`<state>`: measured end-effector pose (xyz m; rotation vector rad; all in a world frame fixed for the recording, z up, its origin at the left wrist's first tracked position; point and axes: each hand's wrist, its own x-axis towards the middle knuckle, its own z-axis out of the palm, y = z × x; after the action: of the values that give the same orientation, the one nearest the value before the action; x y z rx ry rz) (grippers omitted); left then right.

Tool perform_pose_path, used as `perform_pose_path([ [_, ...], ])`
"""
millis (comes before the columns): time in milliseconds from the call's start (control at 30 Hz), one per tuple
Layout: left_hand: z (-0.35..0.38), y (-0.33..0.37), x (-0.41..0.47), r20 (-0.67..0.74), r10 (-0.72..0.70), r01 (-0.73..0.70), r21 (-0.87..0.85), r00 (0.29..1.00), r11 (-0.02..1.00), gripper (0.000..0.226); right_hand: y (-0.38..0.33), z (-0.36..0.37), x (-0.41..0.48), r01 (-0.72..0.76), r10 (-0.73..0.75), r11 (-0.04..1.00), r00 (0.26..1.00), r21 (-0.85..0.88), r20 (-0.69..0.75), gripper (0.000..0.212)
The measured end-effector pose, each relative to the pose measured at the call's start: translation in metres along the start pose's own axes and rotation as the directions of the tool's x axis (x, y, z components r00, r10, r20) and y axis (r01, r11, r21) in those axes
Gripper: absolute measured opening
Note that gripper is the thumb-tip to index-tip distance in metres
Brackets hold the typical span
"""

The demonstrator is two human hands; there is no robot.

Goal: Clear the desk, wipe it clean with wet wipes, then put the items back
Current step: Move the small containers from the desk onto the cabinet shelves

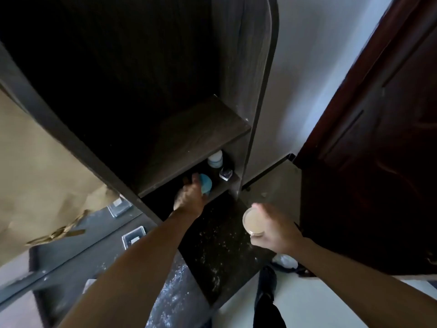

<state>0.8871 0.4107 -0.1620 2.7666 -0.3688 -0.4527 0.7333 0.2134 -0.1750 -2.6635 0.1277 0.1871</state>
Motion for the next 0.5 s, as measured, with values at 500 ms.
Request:
perform_pose_path([
  [500, 0.006, 0.034, 0.037, -0.187, -0.368, 0.302, -0.306, 0.911, 0.903, 0.059, 0.044, -0.020, 0.081, 0.312, -0.290, 0.946, 0.936, -0.092, 0.197, 0.074],
])
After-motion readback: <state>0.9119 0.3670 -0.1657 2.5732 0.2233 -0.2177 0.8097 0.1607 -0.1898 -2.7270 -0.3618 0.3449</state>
